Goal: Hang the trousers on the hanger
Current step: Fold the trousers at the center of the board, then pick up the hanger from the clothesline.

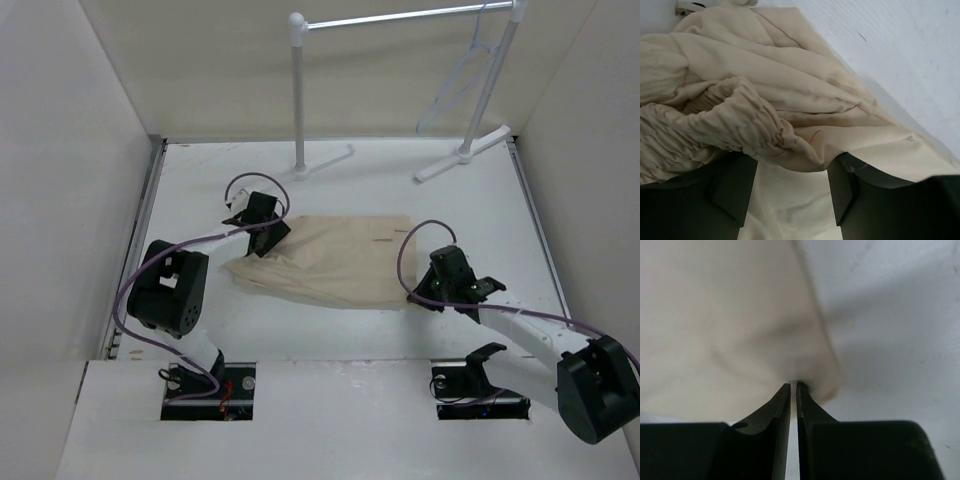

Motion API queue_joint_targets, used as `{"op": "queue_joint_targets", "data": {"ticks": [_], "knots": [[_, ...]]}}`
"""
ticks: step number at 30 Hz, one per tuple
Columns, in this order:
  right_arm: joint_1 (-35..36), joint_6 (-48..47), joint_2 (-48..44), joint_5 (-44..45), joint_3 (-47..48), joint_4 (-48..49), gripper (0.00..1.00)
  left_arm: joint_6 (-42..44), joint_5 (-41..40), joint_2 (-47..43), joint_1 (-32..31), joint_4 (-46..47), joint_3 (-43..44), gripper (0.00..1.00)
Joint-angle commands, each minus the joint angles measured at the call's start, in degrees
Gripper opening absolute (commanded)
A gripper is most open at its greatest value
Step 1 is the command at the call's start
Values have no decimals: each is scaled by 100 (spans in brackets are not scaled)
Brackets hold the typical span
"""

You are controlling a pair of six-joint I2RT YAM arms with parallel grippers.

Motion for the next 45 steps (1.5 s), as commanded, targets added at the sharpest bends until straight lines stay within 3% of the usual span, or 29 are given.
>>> {"op": "queue_joint_targets", "data": {"ticks": [1, 9, 13, 15, 17, 18, 20, 22, 23, 26, 32, 34, 39, 45], "knots": [[143, 444, -79, -23, -248, -87, 17, 236, -482, -321, 327, -100, -529, 54], [495, 191, 203, 30, 540, -288, 23, 280, -26, -1858, 785, -433, -1112, 57], [548, -222, -123, 118, 1384, -605, 41, 333, -78, -2457, 478, -934, -673, 57], [522, -529, -132, 48, 1946, -623, 52, 350, -149, -2527, 302, -987, -532, 52], [461, -889, 43, -40, 2692, -641, 56, 342, -158, -2484, 100, -953, -444, 41], [356, -1083, 166, -58, 3113, -632, 54, 342, -140, -2432, 12, -952, -400, 33], [57, -1356, 481, -110, 4027, -588, 30, 333, -166, -2379, -225, -961, -321, 16], [-372, -1558, 877, -224, 5037, -588, 11, 333, -193, -2369, -427, -961, -285, 9], [-610, -1637, 1122, -329, 5564, -605, 7, 333, -210, -2369, -498, -944, -285, 7], [-1199, -1709, 1782, -436, 6815, -719, 10, 333, -246, -2326, -735, -909, -302, 6], [-2158, -1717, 3293, -558, 8573, -921, 52, 350, 61, -2027, -947, -593, -329, 10], [-2282, -1735, 3768, -672, 9030, -992, 56, 350, 211, -1904, -955, -478, -329, 12], [-2326, -1753, 4525, -1630, 9612, -519, 52, 359, 501, -1632, -920, -364, -285, 14], [-2387, -1639, 4728, -1850, 9569, 27, 30, 359, 624, -1456, -955, -355, -224, 14]]}}
